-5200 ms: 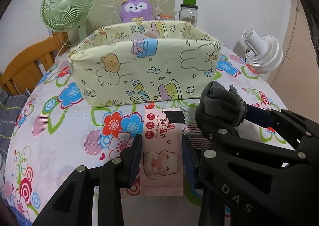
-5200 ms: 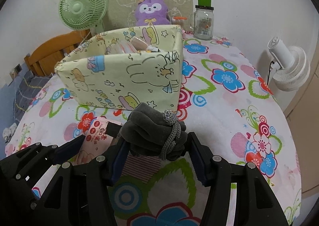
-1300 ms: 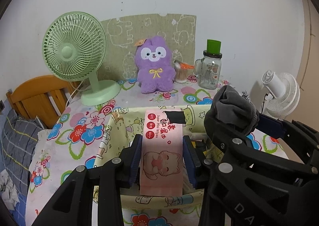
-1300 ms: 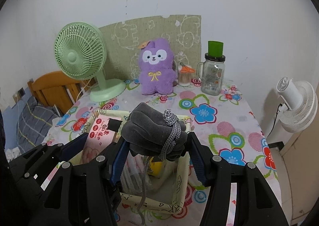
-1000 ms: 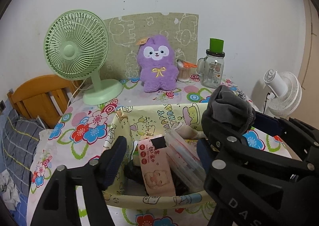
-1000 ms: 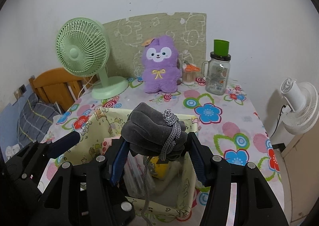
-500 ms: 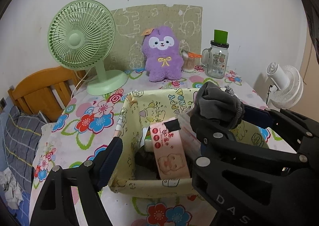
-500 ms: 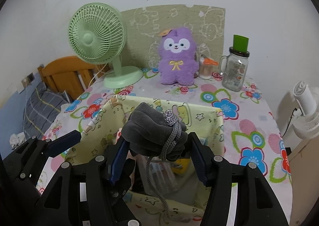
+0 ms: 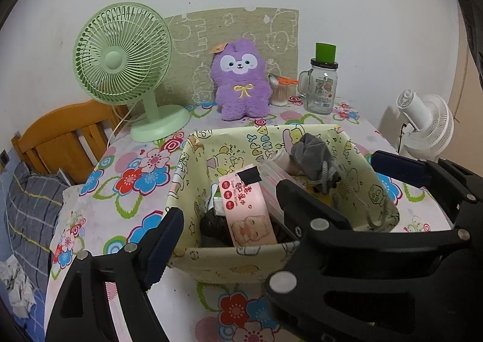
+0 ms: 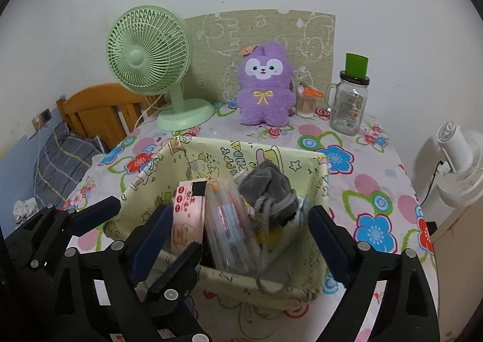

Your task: Organize soft objects

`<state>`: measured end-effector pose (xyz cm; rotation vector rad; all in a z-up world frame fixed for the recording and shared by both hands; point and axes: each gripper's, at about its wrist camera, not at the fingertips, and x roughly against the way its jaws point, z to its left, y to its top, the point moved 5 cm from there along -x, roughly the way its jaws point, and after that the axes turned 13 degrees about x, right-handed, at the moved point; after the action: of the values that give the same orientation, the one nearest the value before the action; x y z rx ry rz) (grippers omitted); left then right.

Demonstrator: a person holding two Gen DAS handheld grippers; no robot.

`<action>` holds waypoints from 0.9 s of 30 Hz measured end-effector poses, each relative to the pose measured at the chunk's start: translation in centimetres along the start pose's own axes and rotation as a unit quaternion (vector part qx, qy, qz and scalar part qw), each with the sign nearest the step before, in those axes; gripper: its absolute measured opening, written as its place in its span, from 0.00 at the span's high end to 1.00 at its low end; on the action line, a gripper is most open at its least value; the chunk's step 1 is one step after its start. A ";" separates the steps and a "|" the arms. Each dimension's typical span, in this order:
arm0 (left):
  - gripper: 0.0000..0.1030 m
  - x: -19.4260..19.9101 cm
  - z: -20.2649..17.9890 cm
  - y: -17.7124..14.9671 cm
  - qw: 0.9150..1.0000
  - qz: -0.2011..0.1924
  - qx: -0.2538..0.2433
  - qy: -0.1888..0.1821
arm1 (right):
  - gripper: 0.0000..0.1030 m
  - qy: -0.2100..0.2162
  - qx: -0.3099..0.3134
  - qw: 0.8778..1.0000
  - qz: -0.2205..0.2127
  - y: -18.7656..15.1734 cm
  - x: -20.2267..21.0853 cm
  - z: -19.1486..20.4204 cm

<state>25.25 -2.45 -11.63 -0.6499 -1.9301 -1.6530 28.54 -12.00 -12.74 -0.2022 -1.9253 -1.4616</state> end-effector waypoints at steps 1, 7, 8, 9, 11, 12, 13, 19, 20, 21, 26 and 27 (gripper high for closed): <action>0.14 0.2 -0.1 -0.1 1.000 -0.001 0.001 -0.002 | 0.07 -0.002 -0.001 1.000 -0.001 -0.1 0.3 -0.1; 0.11 1.2 -0.7 -0.5 1.000 -0.007 0.001 -0.011 | 0.05 -0.016 -0.010 1.000 -0.004 -0.9 1.8 -0.8; 0.11 1.4 -0.8 -0.6 1.000 -0.008 0.001 -0.013 | 0.05 -0.018 -0.011 1.000 -0.004 -1.0 2.0 -0.9; 0.11 1.6 -0.9 -0.7 1.000 -0.008 0.001 -0.014 | 0.04 -0.020 -0.012 1.000 -0.005 -1.1 2.3 -1.0; 0.10 2.1 -1.0 -0.8 1.000 -0.011 0.002 -0.015 | 0.04 -0.025 -0.014 1.000 -0.006 -1.4 2.9 -1.3; 0.09 2.3 -1.0 -0.9 1.000 -0.013 0.002 -0.015 | 0.04 -0.027 -0.015 1.000 -0.007 -1.6 3.2 -1.3; 0.09 2.6 -1.0 -1.0 1.000 -0.015 0.002 -0.015 | 0.04 -0.029 -0.016 0.999 -0.007 -1.8 3.5 -1.4; 0.08 3.9 -1.1 -1.4 1.000 -0.021 0.006 -0.020 | 0.04 -0.038 -0.021 0.999 -0.014 -2.6 5.6 -1.7; 0.08 4.1 -1.1 -1.5 1.000 -0.022 0.007 -0.021 | 0.04 -0.041 -0.023 0.999 -0.015 -2.8 6.0 -1.8; 0.08 4.4 -1.1 -1.5 0.999 -0.024 0.007 -0.022 | 0.04 -0.043 -0.026 0.999 -0.016 -3.0 6.3 -1.9; 0.07 5.8 -1.0 -1.9 0.999 -0.032 0.005 -0.019 | 0.04 -0.053 -0.038 0.998 -0.016 -3.9 7.9 -2.4; 0.06 6.2 -0.9 -2.0 0.999 -0.034 0.006 -0.020 | 0.04 -0.054 -0.040 0.998 -0.017 -4.0 8.2 -2.4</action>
<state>19.34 -3.43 -8.93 -0.6242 -2.0080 -1.6805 21.48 -17.85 -10.62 -0.2919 -1.9668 -1.5804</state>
